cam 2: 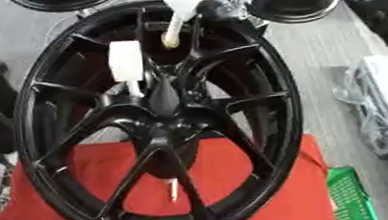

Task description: Pull the pin out of the wheel hub.

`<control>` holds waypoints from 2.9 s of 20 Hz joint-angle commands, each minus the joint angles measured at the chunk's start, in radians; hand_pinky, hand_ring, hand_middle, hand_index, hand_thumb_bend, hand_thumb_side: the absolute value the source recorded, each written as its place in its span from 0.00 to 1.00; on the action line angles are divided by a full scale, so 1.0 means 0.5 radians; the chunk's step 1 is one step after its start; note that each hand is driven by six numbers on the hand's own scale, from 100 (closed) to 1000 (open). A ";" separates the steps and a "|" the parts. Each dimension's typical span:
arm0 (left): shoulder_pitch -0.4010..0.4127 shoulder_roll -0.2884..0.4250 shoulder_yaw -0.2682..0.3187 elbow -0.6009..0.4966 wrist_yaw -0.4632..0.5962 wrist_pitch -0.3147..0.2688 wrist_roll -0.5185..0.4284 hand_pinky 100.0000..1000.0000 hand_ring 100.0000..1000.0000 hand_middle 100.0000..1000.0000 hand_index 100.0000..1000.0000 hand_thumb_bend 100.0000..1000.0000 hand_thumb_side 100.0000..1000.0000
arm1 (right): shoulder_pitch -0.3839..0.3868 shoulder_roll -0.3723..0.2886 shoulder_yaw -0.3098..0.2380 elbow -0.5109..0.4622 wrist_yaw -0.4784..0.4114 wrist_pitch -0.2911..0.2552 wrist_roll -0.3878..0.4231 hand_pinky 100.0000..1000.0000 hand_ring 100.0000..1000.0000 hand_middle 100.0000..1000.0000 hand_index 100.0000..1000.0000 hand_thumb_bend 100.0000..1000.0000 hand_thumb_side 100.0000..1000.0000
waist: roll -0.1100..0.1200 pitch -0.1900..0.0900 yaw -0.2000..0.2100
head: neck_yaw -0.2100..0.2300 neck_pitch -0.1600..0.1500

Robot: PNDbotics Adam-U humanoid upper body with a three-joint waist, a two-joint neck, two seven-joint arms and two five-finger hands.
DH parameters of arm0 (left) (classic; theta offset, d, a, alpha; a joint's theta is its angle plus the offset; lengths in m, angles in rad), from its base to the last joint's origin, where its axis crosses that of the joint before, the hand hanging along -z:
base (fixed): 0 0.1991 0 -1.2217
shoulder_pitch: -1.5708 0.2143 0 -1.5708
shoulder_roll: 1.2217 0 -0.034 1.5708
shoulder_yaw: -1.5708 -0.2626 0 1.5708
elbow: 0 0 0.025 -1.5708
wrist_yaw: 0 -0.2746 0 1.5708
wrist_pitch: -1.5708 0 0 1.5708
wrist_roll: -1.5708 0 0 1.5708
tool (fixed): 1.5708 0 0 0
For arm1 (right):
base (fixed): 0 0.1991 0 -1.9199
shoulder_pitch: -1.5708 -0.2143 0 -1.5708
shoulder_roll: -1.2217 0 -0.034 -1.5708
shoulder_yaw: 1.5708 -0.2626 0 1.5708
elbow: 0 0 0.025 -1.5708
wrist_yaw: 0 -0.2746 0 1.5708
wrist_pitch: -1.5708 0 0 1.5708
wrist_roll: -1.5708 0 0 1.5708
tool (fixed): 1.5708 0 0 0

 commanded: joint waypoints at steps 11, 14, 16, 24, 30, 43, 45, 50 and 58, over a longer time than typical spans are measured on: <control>0.007 0.061 0.029 -0.023 -0.021 -0.008 0.013 0.65 0.72 0.57 0.66 0.05 0.70 | 0.536 -0.676 -0.543 -0.073 -0.282 0.110 -0.464 0.73 0.48 0.11 0.30 0.03 0.09 | 0.014 -0.057 -0.053 | 0.058 -0.029; 0.005 0.060 0.037 -0.026 -0.021 -0.013 0.018 0.65 0.72 0.57 0.66 0.05 0.70 | 0.977 -0.848 -0.829 -0.094 -0.374 0.127 -0.710 0.73 0.50 0.11 0.30 0.03 0.00 | 0.018 -0.050 -0.069 | 0.088 -0.063; 0.008 0.060 0.050 -0.027 -0.021 -0.019 0.028 0.65 0.72 0.57 0.66 0.05 0.70 | 1.277 -0.867 -1.057 -0.075 -0.430 0.127 -0.891 0.72 0.50 0.11 0.30 0.00 0.00 | 0.026 -0.045 -0.087 | 0.118 -0.073; 0.027 0.084 0.082 -0.035 -0.024 -0.034 0.059 0.65 0.72 0.57 0.66 0.04 0.70 | 2.268 -0.376 -1.783 -0.070 0.038 0.218 -1.468 0.74 0.55 0.23 0.41 0.08 0.00 | 0.064 -0.026 -0.166 | 0.211 -0.061; 0.031 0.081 0.083 -0.034 -0.025 -0.028 0.074 0.65 0.72 0.57 0.65 0.04 0.70 | 2.589 0.084 -2.040 -0.143 0.483 0.612 -1.541 0.91 0.89 0.72 0.74 0.00 0.00 | 0.077 -0.025 -0.178 | 0.207 -0.047; 0.036 0.079 0.080 -0.032 -0.023 -0.027 0.071 0.65 0.72 0.57 0.65 0.04 0.70 | 2.539 0.223 -2.171 -0.181 0.357 1.143 -1.818 0.91 0.96 0.90 0.93 0.00 0.55 | 0.081 -0.041 -0.185 | 0.173 -0.030; 0.033 0.075 0.078 -0.032 -0.022 -0.027 0.069 0.65 0.72 0.57 0.65 0.04 0.70 | 2.493 0.203 -2.137 -0.237 0.230 1.150 -1.870 0.88 0.92 0.86 0.91 0.00 0.47 | 0.080 -0.043 -0.180 | 0.169 -0.030; 0.027 0.066 0.065 -0.032 -0.018 -0.020 0.060 0.65 0.72 0.57 0.65 0.04 0.70 | 2.309 0.166 -1.991 -0.419 -0.214 1.112 -2.079 0.75 0.72 0.63 0.75 0.00 0.47 | 0.082 -0.049 -0.167 | 0.159 -0.024; 0.014 0.038 0.044 -0.040 -0.014 -0.015 0.037 0.65 0.73 0.57 0.65 0.04 0.69 | 1.838 0.189 -1.648 -0.595 -0.871 1.109 -1.874 0.71 0.66 0.58 0.71 0.00 0.50 | 0.104 -0.050 -0.128 | 0.122 -0.015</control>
